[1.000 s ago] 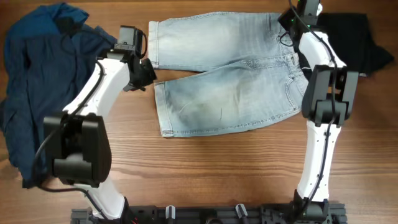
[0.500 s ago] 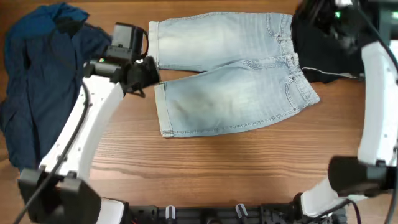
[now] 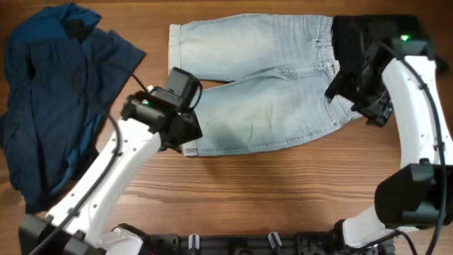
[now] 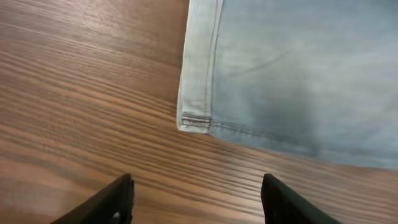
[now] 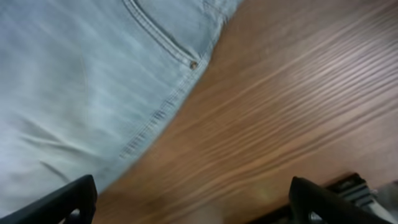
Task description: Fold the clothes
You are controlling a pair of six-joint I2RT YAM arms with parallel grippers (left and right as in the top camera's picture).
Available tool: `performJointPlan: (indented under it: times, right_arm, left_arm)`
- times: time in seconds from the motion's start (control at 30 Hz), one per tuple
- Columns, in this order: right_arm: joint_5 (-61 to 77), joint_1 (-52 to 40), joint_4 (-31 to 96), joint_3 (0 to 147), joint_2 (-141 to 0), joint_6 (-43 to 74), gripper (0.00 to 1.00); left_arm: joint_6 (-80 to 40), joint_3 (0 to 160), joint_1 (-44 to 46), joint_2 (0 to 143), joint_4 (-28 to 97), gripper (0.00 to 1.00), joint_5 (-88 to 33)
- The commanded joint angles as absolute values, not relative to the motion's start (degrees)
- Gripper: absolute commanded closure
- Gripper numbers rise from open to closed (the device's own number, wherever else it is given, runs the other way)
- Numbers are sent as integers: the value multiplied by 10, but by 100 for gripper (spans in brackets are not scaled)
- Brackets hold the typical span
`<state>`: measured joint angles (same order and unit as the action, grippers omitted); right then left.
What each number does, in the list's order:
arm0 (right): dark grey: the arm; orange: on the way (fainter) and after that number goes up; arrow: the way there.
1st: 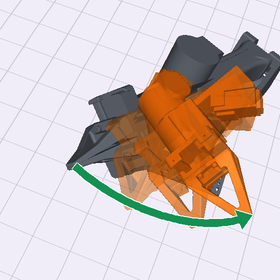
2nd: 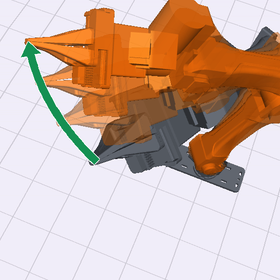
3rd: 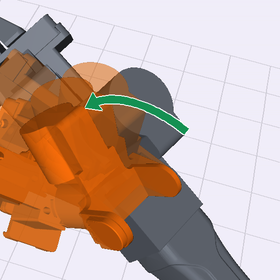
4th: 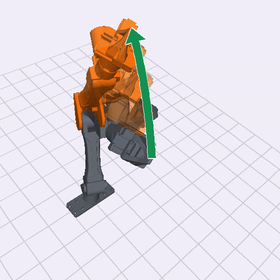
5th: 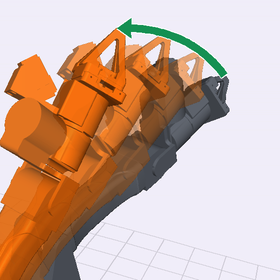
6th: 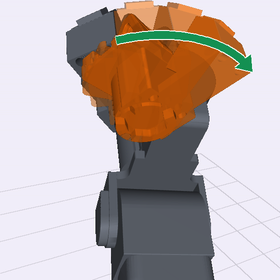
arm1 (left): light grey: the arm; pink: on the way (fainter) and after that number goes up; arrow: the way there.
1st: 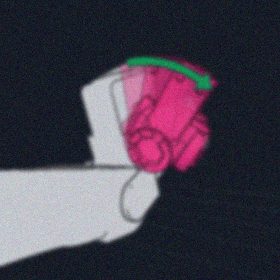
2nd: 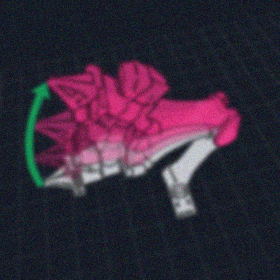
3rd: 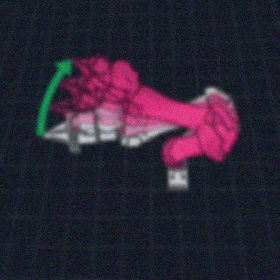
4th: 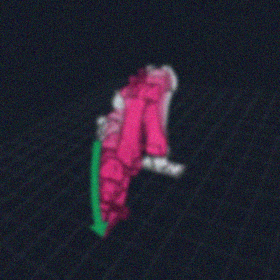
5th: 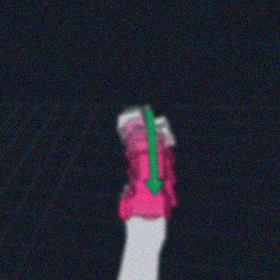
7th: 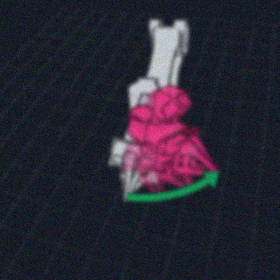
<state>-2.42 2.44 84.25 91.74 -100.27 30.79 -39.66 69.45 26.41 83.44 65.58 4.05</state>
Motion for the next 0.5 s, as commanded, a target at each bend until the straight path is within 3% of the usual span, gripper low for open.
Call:
performJointPlan:
  times: [0.0, 0.3, 0.37, 0.4, 0.47]
  right_arm:
    - [-25, 25, 810, 857, -991, 270, 0]
    - [0, 59, 686, 731, -991, 256, 0]
    - [-2, 59, 681, 721, -991, 330, 1]
    - [-18, 59, 685, 719, -991, 415, 8]
    - [-42, 59, 697, 719, -991, 556, 5]
  left_arm:
    - [-355, 661, 269, 853, 634, 37, 41]
    - [-348, 565, 269, 940, 476, 35, -7]
    - [-411, 565, 269, 961, 449, 52, -44]
    - [-475, 565, 269, 964, 443, 62, -56]
    - [-620, 565, 269, 964, 443, 68, -57]
